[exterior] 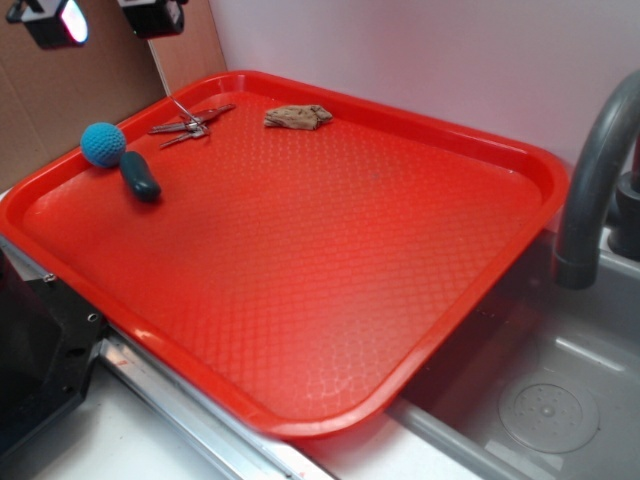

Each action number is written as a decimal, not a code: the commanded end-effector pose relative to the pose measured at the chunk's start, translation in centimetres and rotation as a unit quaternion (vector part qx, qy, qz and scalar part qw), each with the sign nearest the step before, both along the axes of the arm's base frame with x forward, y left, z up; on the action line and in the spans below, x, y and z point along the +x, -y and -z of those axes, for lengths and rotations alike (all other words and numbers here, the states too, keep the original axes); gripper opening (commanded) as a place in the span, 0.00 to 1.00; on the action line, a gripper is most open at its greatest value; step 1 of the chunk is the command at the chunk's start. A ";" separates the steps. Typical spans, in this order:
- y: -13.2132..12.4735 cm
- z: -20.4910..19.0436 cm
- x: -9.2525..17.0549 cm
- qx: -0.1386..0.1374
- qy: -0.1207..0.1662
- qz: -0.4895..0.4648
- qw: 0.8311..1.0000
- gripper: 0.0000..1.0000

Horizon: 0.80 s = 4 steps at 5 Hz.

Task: Grab the silver keys.

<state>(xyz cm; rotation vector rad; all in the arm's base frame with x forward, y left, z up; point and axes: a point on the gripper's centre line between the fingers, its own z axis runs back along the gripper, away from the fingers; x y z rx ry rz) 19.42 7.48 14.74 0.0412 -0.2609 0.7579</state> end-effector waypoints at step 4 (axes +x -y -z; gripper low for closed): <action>-1.7 3.5 2.6 0.056 0.052 -0.086 0.993 1.00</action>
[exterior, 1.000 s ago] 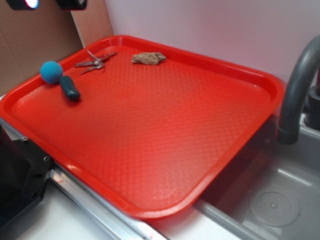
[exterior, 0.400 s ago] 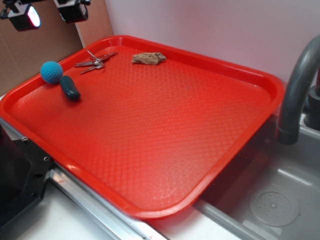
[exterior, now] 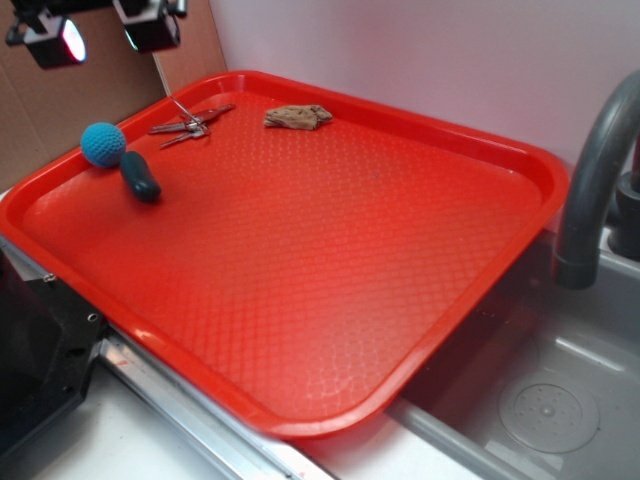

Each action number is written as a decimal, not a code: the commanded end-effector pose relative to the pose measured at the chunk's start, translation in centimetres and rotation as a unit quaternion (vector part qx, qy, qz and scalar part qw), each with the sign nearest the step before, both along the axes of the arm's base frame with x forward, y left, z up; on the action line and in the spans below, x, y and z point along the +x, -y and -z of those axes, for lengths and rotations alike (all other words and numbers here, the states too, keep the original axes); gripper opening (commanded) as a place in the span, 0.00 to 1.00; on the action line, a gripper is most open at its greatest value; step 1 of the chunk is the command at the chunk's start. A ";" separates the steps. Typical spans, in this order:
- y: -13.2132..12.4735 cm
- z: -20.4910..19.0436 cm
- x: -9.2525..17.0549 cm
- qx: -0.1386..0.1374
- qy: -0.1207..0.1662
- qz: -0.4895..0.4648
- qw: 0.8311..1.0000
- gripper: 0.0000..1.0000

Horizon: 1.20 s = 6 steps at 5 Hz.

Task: Grab the silver keys.

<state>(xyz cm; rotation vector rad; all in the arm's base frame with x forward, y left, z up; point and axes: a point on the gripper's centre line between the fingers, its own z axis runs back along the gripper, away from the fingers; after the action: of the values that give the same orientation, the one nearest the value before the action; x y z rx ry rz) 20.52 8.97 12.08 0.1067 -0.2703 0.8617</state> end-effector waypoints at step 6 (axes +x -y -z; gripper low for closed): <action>-6.1 8.4 6.5 0.062 0.079 0.007 0.995 0.00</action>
<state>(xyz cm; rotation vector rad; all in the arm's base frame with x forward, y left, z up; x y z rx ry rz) 26.55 14.09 2.34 0.1493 -0.4247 0.8456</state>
